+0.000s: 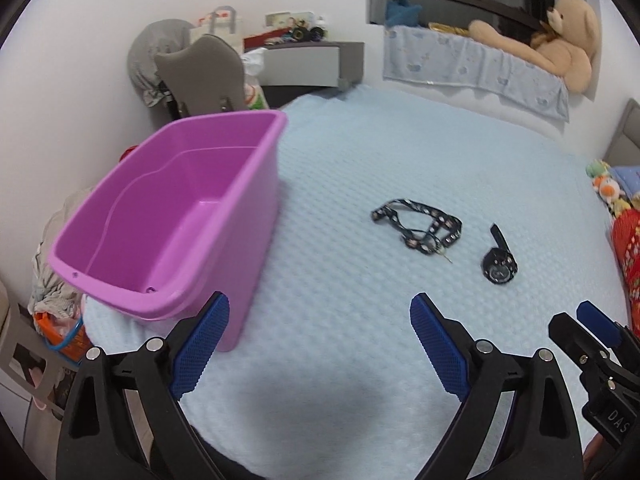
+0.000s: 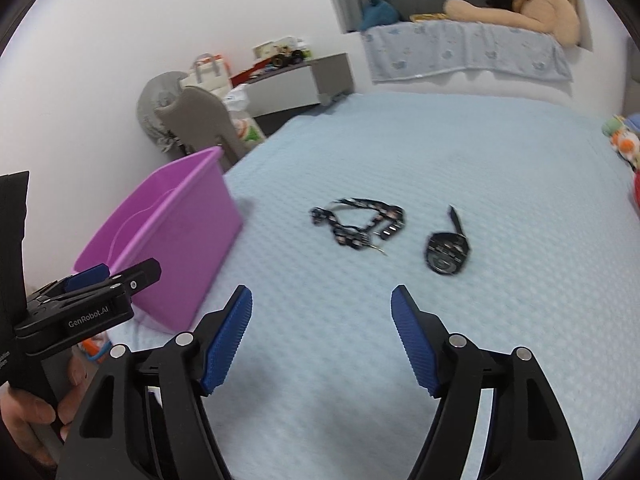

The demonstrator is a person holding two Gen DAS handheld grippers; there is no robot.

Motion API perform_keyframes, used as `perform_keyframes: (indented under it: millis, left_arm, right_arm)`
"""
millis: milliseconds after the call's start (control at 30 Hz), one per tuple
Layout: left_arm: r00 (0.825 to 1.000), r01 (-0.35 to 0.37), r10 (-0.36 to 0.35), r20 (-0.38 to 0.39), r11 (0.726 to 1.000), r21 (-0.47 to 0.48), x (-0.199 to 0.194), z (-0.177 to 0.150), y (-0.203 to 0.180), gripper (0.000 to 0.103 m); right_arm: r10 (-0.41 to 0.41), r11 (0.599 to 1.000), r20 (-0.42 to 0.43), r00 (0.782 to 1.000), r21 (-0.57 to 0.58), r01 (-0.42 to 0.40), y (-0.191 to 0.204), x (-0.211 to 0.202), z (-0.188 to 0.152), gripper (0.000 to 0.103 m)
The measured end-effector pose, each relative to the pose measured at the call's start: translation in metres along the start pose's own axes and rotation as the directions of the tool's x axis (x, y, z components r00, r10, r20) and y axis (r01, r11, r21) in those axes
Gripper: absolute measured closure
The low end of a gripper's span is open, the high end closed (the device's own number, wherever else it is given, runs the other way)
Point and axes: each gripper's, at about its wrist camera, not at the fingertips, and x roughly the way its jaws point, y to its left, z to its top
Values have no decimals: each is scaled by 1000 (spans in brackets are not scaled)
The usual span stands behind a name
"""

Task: Organize jewelry
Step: 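Move both tools down toward the black lanyard and black wristwatch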

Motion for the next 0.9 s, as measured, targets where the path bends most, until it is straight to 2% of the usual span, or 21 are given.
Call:
perform_keyframes:
  millis: [333,533,900]
  left_arm:
    - [999,43,-41,-30,996,79,39,-6,-55,13]
    - [997,63,-57,-55,992,108,67,-10,-82,13]
    - [992,78,-64,-107,989,128,118,-11,-100,13]
  right_arm:
    - [-74,994,-3,997,79,74,-59,9,-17,32]
    - [-87,990,-17,996,108,88,-84,27,-23,31]
    - [-102,987,-56,993,121,108,-108,72,-18,30]
